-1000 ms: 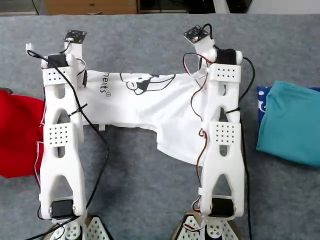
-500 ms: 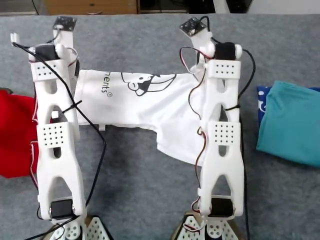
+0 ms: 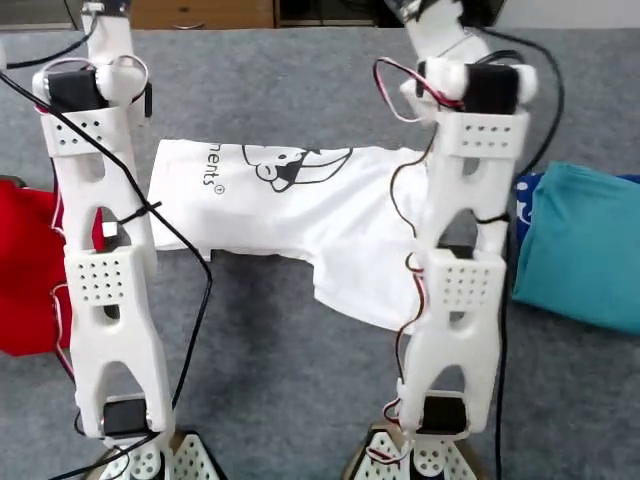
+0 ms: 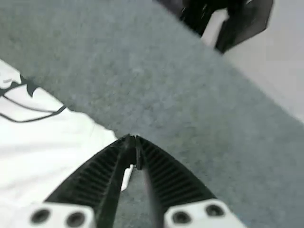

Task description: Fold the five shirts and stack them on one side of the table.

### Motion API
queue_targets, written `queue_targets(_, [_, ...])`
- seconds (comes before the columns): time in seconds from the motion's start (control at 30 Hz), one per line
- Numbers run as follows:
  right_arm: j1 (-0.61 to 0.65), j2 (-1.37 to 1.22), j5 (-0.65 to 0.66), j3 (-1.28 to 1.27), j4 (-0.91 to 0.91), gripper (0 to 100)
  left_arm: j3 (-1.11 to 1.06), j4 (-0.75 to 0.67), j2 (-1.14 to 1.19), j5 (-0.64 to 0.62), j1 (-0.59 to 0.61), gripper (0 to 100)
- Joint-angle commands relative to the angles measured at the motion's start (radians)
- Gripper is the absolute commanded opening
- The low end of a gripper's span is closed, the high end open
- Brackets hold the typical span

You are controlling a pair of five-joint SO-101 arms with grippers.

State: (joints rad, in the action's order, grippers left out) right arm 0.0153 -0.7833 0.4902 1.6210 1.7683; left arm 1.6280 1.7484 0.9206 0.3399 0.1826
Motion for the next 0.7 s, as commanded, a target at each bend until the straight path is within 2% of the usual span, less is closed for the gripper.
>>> queue_targets(0.0, [-0.027,0.186,-0.011,0.045,0.02,0.2,0.034,0.012,-0.097,-0.017,-0.04,2])
queue_targets(0.13, [-0.067,0.338,-0.038,0.044,0.02,0.5,0.032,0.014,-0.156,-0.094,-0.106,2])
queue_targets(0.27, [-0.119,0.504,-0.103,-0.015,0.02,0.5,-0.057,0.014,-0.24,-0.103,-0.207,2])
queue_targets(0.57, [-0.232,0.966,-0.127,-0.501,0.017,0.5,-0.661,0.014,-0.572,-0.094,-0.523,2])
queue_targets(0.67, [-0.271,1.092,-0.127,-0.667,0.015,0.5,-0.842,0.011,-0.633,-0.037,-0.654,2])
